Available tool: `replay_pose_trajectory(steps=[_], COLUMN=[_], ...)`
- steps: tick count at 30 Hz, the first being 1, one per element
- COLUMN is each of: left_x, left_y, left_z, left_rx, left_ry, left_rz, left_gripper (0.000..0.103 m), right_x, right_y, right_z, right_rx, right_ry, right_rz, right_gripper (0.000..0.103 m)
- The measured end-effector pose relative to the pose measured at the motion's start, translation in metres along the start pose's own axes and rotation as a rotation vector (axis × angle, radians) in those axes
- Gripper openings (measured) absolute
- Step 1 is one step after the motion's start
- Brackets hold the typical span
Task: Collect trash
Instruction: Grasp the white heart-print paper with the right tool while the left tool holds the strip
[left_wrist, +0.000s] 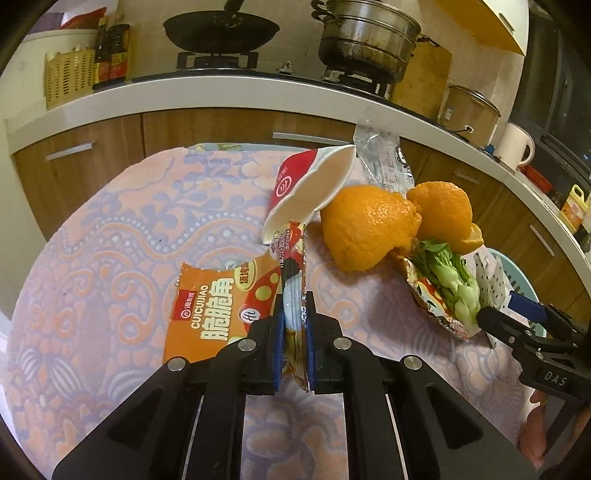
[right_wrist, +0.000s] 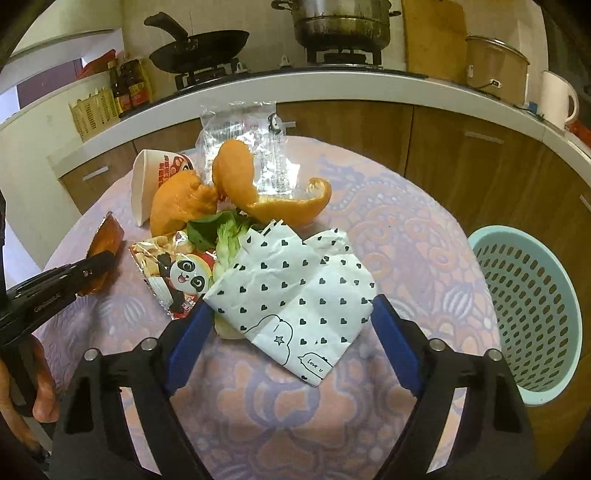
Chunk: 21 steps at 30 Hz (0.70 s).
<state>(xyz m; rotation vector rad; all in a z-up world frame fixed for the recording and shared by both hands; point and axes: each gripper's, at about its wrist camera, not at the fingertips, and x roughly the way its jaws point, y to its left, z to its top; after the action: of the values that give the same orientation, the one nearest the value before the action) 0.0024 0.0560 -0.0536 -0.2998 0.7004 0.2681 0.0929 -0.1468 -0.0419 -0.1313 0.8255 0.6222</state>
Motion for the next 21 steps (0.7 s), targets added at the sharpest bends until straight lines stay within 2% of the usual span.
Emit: replay_pose_trajectory(steps=[3,5,9,12,15,21], left_x=[0.000,0.000,0.000,0.000,0.000,-0.001], left_y=[0.001,0.001,0.002,0.002,0.001,0.001], left_z=[0.000,0.000,0.000,0.000,0.000,0.000], left_rx=[-0.003,-0.004,-0.005,-0.008,-0.008,-0.007], left_ry=[0.000,-0.001,-0.001,-0.001,-0.001,-0.002], left_rz=[-0.004,-0.005,-0.007,-0.010,-0.012,-0.025], left_gripper=[0.008,0.008,0.008,0.008,0.008,0.008], right_x=[-0.001,-0.003,-0.007,-0.010,-0.013,-0.021], right_y=[0.001,0.004,0.005,0.002,-0.005,-0.014], right_z=[-0.001,-0.002,-0.002,-0.002,-0.004,-0.010], right_rx=[-0.006,-0.013,-0.016,-0.002,0.034,0.083], right_ry=[-0.006,-0.008,-0.026,-0.041,-0.041,-0.043], right_rz=[0.009,0.025,0.039,0.038,0.026,-0.032], right_gripper=[0.073,0.063,0.051,0.038,0.034,0.034])
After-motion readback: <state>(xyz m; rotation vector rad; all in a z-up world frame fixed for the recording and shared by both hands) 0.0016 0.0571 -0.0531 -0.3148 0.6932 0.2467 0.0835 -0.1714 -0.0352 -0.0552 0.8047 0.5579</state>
